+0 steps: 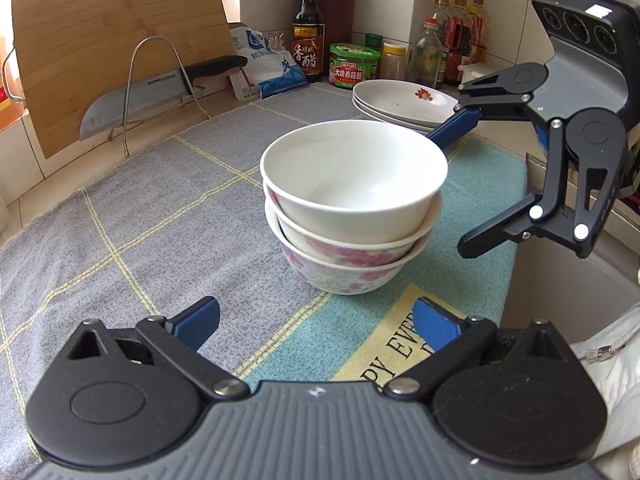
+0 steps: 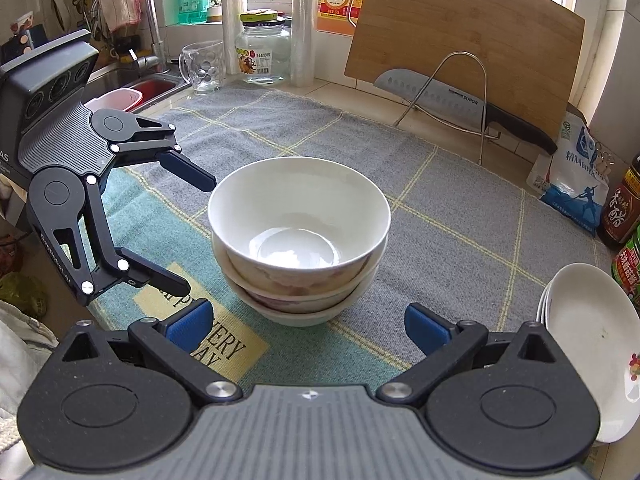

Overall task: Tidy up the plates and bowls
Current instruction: 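Grasp the bowl stack rim with the left gripper while the right gripper grips its opposite rim, then lift and carry the bowl stack with both grippers toward the stacked plates, then lower the bowl stack onto the plates and open both grippers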

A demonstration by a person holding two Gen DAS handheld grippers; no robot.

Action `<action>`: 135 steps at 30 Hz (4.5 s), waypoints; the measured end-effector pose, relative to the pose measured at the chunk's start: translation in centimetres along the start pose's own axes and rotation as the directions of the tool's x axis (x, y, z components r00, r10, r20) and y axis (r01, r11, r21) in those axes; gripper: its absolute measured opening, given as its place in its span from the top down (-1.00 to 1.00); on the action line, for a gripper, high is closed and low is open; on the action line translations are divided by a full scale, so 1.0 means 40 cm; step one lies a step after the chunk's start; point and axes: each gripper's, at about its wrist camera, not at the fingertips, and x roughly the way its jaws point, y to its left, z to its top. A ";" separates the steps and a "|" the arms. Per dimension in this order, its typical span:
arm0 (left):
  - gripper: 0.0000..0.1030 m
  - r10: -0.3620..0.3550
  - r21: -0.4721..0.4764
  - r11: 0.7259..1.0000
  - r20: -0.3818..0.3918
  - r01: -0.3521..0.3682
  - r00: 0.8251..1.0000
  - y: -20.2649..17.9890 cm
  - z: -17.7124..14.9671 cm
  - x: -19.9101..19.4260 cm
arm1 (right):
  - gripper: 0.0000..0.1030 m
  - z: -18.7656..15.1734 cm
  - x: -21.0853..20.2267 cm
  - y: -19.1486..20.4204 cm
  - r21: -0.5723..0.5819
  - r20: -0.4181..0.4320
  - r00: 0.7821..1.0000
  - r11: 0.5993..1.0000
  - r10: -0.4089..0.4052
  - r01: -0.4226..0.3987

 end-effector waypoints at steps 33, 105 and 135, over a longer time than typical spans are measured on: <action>-0.49 -0.161 0.233 0.954 -0.139 0.190 0.977 0.011 0.104 0.109 | -0.66 0.035 0.122 -0.049 -0.266 -0.139 0.971 0.937 0.196 -0.227; -0.53 -0.214 0.371 0.905 -0.021 0.206 0.977 -0.198 0.452 0.369 | -0.60 -0.069 -0.146 -0.481 -0.210 -0.084 0.995 0.975 0.056 -0.073; -0.53 -0.283 0.377 0.879 -0.080 0.292 0.956 -0.220 0.529 0.573 | -0.60 -0.130 -0.092 -0.652 -0.078 -0.146 0.989 0.996 0.020 -0.031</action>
